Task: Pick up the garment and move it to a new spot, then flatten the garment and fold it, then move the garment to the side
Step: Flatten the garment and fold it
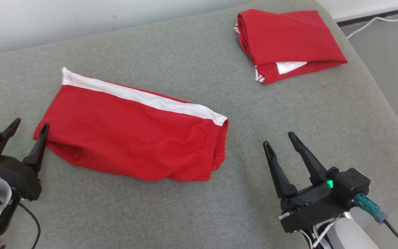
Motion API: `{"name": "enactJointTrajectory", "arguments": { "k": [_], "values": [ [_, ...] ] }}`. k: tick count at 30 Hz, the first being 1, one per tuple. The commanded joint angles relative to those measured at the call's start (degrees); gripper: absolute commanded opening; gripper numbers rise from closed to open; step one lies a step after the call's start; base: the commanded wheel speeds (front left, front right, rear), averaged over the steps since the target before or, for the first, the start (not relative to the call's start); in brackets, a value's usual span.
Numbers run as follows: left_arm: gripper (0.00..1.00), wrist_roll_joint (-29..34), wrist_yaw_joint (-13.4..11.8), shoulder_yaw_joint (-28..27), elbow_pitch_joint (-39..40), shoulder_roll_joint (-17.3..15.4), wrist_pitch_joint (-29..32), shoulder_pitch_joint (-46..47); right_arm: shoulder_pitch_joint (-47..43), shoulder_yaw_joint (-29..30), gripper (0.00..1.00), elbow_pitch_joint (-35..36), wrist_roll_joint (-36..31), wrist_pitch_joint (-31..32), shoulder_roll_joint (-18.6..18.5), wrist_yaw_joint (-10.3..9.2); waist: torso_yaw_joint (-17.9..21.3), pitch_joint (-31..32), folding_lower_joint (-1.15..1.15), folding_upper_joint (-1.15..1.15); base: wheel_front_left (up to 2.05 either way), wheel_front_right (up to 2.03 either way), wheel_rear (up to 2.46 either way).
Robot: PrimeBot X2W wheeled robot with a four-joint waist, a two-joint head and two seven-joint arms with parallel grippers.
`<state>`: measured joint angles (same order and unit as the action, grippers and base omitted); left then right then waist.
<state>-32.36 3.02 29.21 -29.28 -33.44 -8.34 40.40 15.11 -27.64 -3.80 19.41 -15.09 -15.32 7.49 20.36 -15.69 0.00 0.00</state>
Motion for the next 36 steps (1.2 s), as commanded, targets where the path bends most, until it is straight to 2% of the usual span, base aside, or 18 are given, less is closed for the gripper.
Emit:
{"name": "enactJointTrajectory", "arguments": {
  "k": [1, 17, 18, 19, 20, 21, 25, 36],
  "values": [
    [1.00, -0.2, 0.3, 0.2, -0.9, 0.2, 0.2, 0.8, 0.8, -0.2, 1.00, -0.3, 0.1, -0.1, 0.4, 0.01, 1.1, -0.8, 0.00, 0.00, 0.00, 0.00, 0.00],
    [1.00, -4.3, 2.2, 1.5, -12.6, 1.2, 7.0, 0.3, 2.8, -1.6, 1.00, -1.9, 0.8, -0.1, 2.2, 0.01, 4.6, -2.9, 0.00, 0.00, 0.00, 0.00, 0.00],
    [0.75, -4.6, 2.4, 2.3, -13.4, 1.8, 8.7, 0.2, 2.7, -1.6, 1.00, -2.0, 0.8, -0.1, 2.2, 0.01, 4.6, -2.9, 0.00, 0.00, 0.00, 0.00, 0.00],
    [0.75, -4.6, 2.4, 2.3, -13.4, 1.8, 8.7, 0.2, 2.7, -1.6, 1.00, -2.0, 0.8, -0.1, 2.2, 0.01, 4.6, -2.9, 0.00, 0.00, 0.00, 0.00, 0.00],
    [0.47, -4.9, 2.6, 2.5, -13.5, 2.0, 9.1, 0.0, 2.7, -1.7, 1.00, -2.0, 0.7, -0.1, 2.2, 0.01, 4.6, -2.8, 0.00, 0.00, 0.00, 0.00, 0.00],
    [0.00, -4.9, 2.6, 2.9, -13.5, 2.3, 9.7, -0.1, 2.6, -1.6, 1.00, -2.1, 0.5, -0.1, 2.2, 0.01, 4.4, -2.7, 0.00, 0.00, 0.00, 0.00, 0.00],
    [0.00, -4.6, 2.2, 3.7, -12.1, 2.7, 10.3, -1.2, 2.3, -1.2, 1.00, -2.0, 0.3, -0.1, 1.7, 0.01, 3.4, -2.0, 0.00, 0.00, 0.00, 0.00, 0.00],
    [0.00, -4.9, -0.2, 3.6, -5.4, 3.2, 5.3, -5.6, 0.4, -0.7, 1.00, -2.6, 0.2, -0.1, 0.0, 0.01, -1.7, 3.3, 0.00, 0.00, 0.00, 0.00, 0.00]
  ]
}}
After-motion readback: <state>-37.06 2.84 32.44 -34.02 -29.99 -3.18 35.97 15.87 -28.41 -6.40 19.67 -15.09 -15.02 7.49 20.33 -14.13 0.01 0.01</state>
